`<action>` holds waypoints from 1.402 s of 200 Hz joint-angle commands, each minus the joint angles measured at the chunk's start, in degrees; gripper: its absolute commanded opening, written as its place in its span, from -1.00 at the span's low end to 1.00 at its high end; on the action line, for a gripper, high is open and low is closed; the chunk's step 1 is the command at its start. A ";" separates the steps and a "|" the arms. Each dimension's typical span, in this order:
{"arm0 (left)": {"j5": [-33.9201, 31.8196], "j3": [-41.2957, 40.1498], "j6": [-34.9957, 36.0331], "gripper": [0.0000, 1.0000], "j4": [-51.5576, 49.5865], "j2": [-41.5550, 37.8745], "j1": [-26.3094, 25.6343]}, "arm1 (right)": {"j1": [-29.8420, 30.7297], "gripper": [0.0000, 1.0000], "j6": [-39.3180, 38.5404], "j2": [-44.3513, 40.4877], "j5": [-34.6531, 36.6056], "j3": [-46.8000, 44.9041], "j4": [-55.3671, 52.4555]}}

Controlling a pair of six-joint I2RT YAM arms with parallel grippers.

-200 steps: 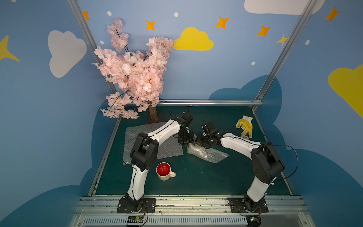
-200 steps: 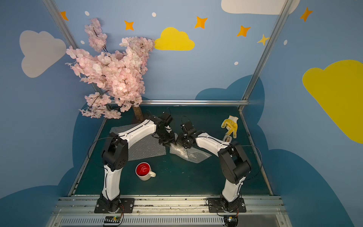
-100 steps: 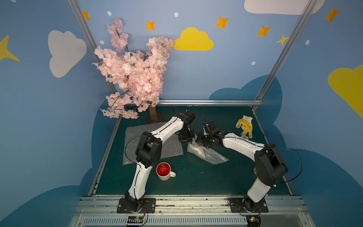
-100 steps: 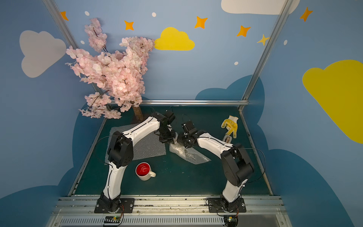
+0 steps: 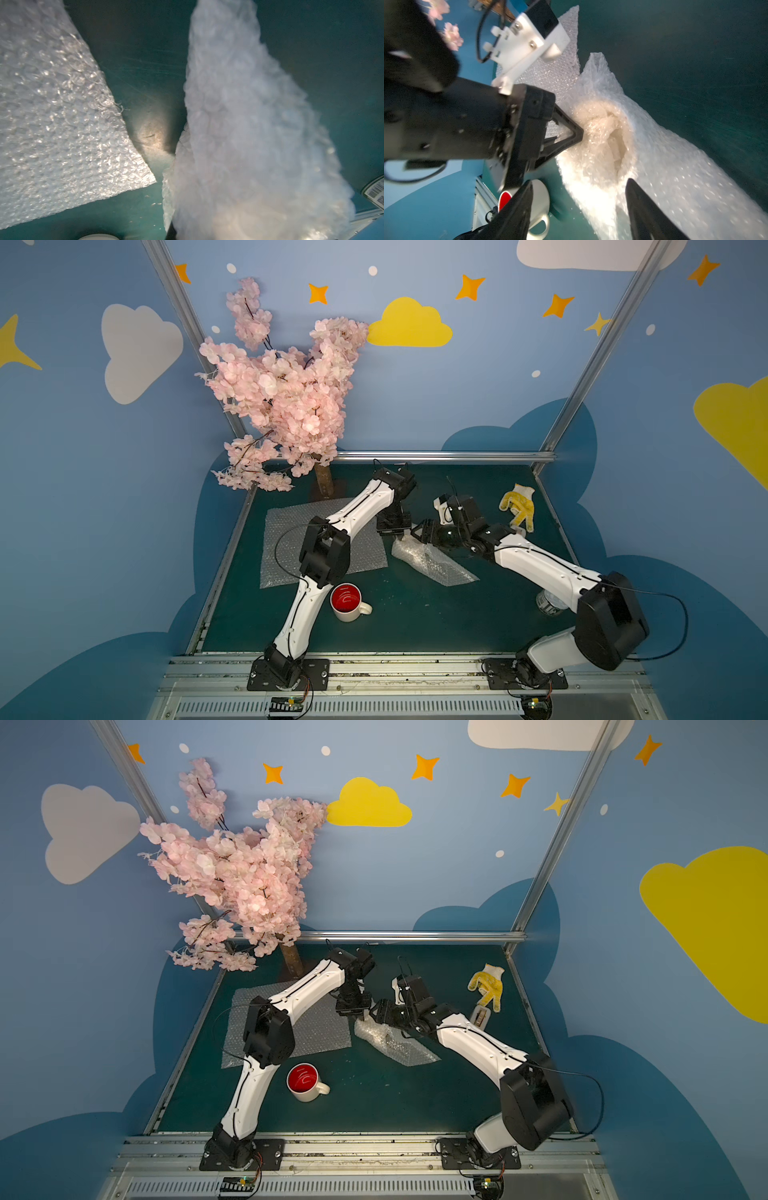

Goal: Wrap mugs in bubble wrap
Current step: Wrap the mug in bubble wrap.

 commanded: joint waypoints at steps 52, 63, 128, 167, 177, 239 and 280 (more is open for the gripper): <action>-2.36 7.55 9.14 -0.95 -9.94 3.68 0.94 | -4.13 0.55 -9.34 -10.14 6.64 -8.01 -14.16; -2.19 7.49 9.43 -0.95 -10.02 3.59 1.25 | -4.58 0.55 -8.86 -10.35 7.82 -9.95 -15.27; -2.32 7.07 10.96 -0.95 -9.89 2.56 1.64 | -5.49 0.53 -13.16 -12.58 2.59 -20.74 -13.12; -1.72 7.18 10.99 -0.95 -9.73 2.95 1.75 | -5.66 0.47 -13.79 -11.00 3.49 -23.59 -10.95; -1.69 7.22 10.99 -0.94 -9.73 2.91 1.75 | -5.75 0.45 -13.45 -10.18 3.81 -24.10 -9.79; -1.51 7.29 11.33 -0.95 -9.69 3.20 1.66 | -5.89 0.25 -10.46 -6.76 10.75 -23.36 -8.56; -1.60 7.35 11.47 -0.95 -9.76 3.00 1.66 | -5.91 0.41 -10.46 -7.38 12.68 -23.48 -8.01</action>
